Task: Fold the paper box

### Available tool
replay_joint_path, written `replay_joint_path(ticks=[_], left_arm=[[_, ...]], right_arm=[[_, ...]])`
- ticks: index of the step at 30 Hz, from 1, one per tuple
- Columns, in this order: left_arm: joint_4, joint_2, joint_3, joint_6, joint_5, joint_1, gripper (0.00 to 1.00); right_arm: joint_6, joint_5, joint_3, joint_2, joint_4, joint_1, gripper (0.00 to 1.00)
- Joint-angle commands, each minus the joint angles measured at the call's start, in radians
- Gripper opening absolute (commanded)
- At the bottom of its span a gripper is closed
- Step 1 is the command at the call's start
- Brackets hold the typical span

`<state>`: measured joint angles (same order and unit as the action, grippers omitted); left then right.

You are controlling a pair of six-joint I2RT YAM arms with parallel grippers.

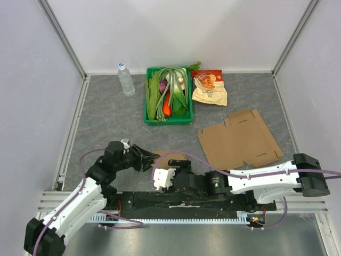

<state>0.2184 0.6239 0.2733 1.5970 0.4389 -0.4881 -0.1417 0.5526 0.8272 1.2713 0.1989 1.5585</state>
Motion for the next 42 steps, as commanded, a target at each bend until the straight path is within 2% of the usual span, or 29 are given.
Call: replay_joint_path(ticks=[1,5,6,7,8,10,11,12,13,14,16,18,20,21,22,23,24,25,29,31,33,35,40,42], left_arm=[[0.009,-0.090,-0.003,0.182,0.106,0.006,0.15],[0.044,-0.113,0.017,0.187,0.103,0.006,0.15],[0.045,-0.115,0.017,0.184,0.107,0.006,0.15],[0.045,-0.116,0.018,0.182,0.109,0.008,0.16],[0.044,-0.119,0.018,0.179,0.104,0.008,0.18],[0.042,-0.121,0.020,0.144,0.084,0.009,0.33],[0.050,-0.124,0.020,0.124,0.052,0.008,0.39],[0.059,-0.124,0.020,0.075,0.035,0.011,0.50],[0.077,-0.124,0.021,0.049,0.014,0.013,0.54],[0.079,-0.122,0.018,-0.021,-0.026,0.016,0.67],[0.137,-0.125,0.041,-0.115,-0.081,0.022,0.75],[0.220,-0.135,0.085,-0.299,-0.227,0.023,0.79],[0.344,-0.144,0.158,-0.468,-0.393,0.023,0.79],[0.342,-0.159,0.165,-0.524,-0.426,0.022,0.79],[0.320,-0.164,0.147,-0.570,-0.436,0.022,0.79],[0.230,-0.162,0.130,-0.638,-0.407,0.019,0.74],[0.185,-0.152,0.119,-0.673,-0.375,0.014,0.71],[0.152,-0.110,0.121,-0.701,-0.355,0.002,0.70],[0.122,-0.093,0.141,-0.862,-0.500,-0.122,0.68],[-0.012,-0.107,0.094,-0.913,-0.477,-0.150,0.70],[-0.146,-0.072,0.070,-0.980,-0.358,-0.159,0.74],[-0.157,0.011,0.096,-1.032,-0.318,-0.159,0.76],[-0.327,0.102,0.092,-1.144,-0.233,-0.159,0.71],[-0.382,0.166,0.086,-1.177,-0.189,-0.159,0.65]], right_arm=[[-0.143,0.189,0.004,0.042,-0.101,0.008,0.75],[-0.200,0.254,0.018,0.088,-0.161,0.008,0.70],[-0.205,0.265,0.021,0.094,-0.176,0.008,0.66],[-0.213,0.268,0.024,0.106,-0.173,0.008,0.54],[-0.210,0.297,0.027,0.109,-0.173,0.008,0.48],[-0.194,0.285,0.026,0.099,-0.159,0.006,0.35],[-0.182,0.201,0.030,0.093,-0.141,0.003,0.33],[-0.167,0.147,0.038,0.088,-0.074,-0.017,0.31],[-0.130,0.121,0.049,0.082,-0.040,-0.023,0.26],[-0.118,0.078,0.049,0.076,0.003,-0.029,0.25],[-0.086,0.002,0.058,0.056,0.065,-0.064,0.23],[-0.035,-0.099,0.056,0.040,0.143,-0.112,0.23],[-0.007,-0.170,0.058,0.030,0.204,-0.152,0.23],[0.007,-0.216,0.059,0.030,0.218,-0.214,0.23],[0.013,-0.299,0.065,0.039,0.229,-0.250,0.23],[0.017,-0.348,0.069,0.042,0.238,-0.285,0.22],[0.010,-0.408,0.075,0.049,0.244,-0.360,0.23],[0.008,-0.495,0.102,0.071,0.258,-0.385,0.23],[-0.015,-0.715,0.185,0.173,0.358,-0.523,0.23],[-0.048,-0.801,0.234,0.250,0.404,-0.587,0.23],[-0.064,-0.882,0.257,0.287,0.442,-0.626,0.23],[-0.082,-0.899,0.271,0.318,0.471,-0.641,0.22],[-0.117,-0.938,0.277,0.324,0.502,-0.686,0.22],[-0.125,-0.957,0.277,0.321,0.501,-0.696,0.22]])
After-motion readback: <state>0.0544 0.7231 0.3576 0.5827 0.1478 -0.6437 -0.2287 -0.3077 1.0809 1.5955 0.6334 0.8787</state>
